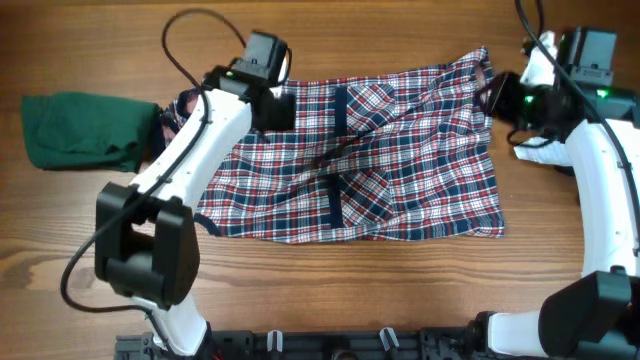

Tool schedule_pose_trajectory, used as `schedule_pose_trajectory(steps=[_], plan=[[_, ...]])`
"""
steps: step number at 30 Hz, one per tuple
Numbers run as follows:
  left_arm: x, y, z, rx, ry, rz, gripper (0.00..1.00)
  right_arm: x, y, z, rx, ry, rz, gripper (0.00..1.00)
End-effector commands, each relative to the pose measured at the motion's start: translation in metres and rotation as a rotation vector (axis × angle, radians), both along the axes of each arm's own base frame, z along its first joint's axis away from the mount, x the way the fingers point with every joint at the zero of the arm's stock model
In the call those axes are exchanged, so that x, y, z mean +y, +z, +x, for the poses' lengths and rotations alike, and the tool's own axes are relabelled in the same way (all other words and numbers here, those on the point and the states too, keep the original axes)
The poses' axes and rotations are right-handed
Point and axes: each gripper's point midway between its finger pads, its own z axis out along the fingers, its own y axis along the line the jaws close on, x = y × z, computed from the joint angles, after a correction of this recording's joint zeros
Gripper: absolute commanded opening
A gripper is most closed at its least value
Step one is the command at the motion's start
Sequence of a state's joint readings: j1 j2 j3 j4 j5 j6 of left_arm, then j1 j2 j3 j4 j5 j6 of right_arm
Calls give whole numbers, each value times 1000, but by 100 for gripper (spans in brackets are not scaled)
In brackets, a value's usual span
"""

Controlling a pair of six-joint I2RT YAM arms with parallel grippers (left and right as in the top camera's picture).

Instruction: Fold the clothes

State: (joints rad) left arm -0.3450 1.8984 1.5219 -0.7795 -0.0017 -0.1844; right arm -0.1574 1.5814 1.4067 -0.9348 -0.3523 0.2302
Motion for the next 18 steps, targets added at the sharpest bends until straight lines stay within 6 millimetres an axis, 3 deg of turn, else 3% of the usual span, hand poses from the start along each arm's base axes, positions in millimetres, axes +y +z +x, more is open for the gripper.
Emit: schedule_pose_trajectory(steps=[1, 7, 13, 16, 18], plan=[[2, -11, 41, -113, 38, -7, 16, 19, -40, -41, 209, 35, 38, 11], [3, -87, 85, -143, 37, -43, 14, 53, -133, -133, 549, 30, 87, 4], [20, -97, 102, -180, 76, -51, 13, 40, -199, -169, 624, -236, 45, 4], [33, -97, 106, -182, 101, -48, 13, 27, -216, -188, 668, -383, -4, 4], [43, -92, 114, -212, 122, -54, 12, 19, -217, -202, 714, -413, -61, 4]])
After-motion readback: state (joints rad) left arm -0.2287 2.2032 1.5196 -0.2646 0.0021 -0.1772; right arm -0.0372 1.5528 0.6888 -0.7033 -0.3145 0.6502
